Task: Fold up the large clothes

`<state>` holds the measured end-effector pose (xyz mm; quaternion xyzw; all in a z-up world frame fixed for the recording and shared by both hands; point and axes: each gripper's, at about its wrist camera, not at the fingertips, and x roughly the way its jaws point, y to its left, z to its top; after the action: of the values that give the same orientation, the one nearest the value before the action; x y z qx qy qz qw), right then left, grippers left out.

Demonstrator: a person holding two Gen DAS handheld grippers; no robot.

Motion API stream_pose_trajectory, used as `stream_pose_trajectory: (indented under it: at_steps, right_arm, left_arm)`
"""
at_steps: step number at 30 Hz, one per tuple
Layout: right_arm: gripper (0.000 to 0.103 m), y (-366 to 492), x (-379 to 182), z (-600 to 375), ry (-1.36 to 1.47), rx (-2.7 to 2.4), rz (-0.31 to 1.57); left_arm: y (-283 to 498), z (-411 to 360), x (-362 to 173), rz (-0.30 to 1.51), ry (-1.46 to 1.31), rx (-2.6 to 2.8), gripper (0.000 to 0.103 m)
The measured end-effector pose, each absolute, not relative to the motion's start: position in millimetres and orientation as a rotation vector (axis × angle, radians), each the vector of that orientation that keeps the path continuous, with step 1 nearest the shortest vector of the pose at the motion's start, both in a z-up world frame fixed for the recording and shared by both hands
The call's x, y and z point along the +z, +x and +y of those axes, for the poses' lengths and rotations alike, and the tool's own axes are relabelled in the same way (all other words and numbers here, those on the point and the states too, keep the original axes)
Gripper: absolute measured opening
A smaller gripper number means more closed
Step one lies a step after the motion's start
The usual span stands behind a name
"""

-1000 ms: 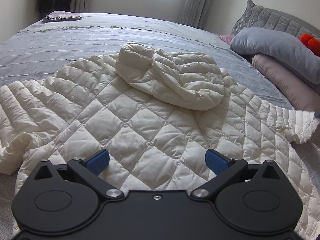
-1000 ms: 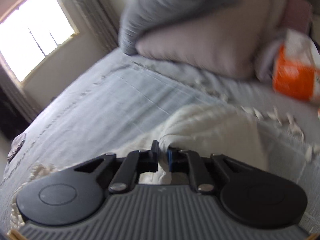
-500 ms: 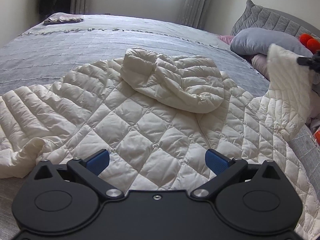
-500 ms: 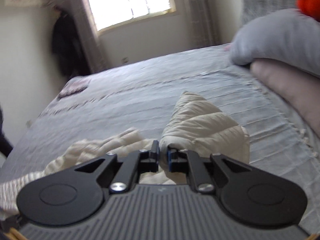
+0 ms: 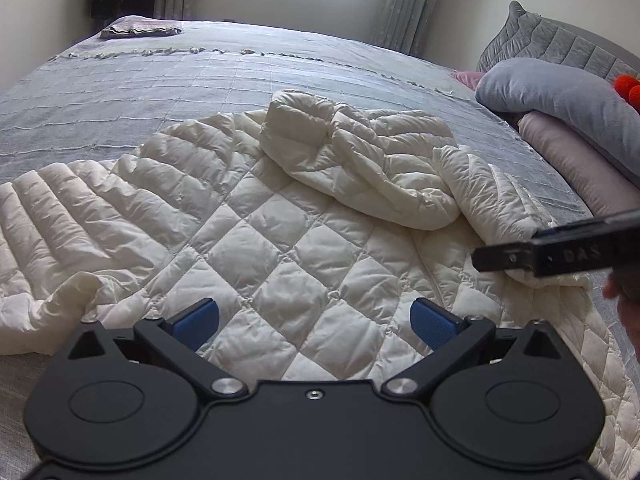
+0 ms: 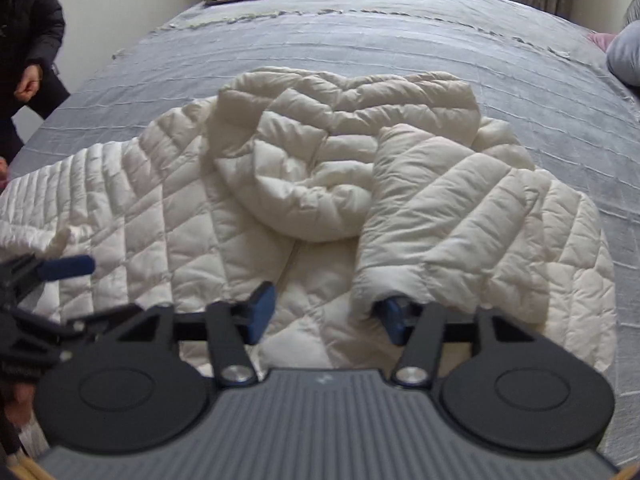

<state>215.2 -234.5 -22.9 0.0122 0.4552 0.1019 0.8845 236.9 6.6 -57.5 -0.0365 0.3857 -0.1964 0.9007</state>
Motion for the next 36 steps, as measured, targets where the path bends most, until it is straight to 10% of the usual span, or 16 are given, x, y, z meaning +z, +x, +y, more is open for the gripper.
stream_pose_trajectory:
  at_steps: [9, 20, 27, 36]
  right_arm:
    - [0.061, 177, 11, -326, 0.128, 0.127, 0.837]
    - [0.037, 178, -37, -415, 0.264, -0.006, 0.893]
    - [0.036, 185, -51, -411, 0.23, 0.016, 0.918]
    - [0.035, 192, -51, -395, 0.183, 0.06, 0.968]
  left_arm:
    - [249, -48, -37, 0.781, 0.019, -0.514, 0.102]
    - [252, -186, -37, 0.707, 0.384, -0.632, 0.099]
    - [268, -191, -49, 0.678, 0.401, -0.52, 0.045]
    - [277, -92, -35, 0.783, 0.175, -0.476, 0.047]
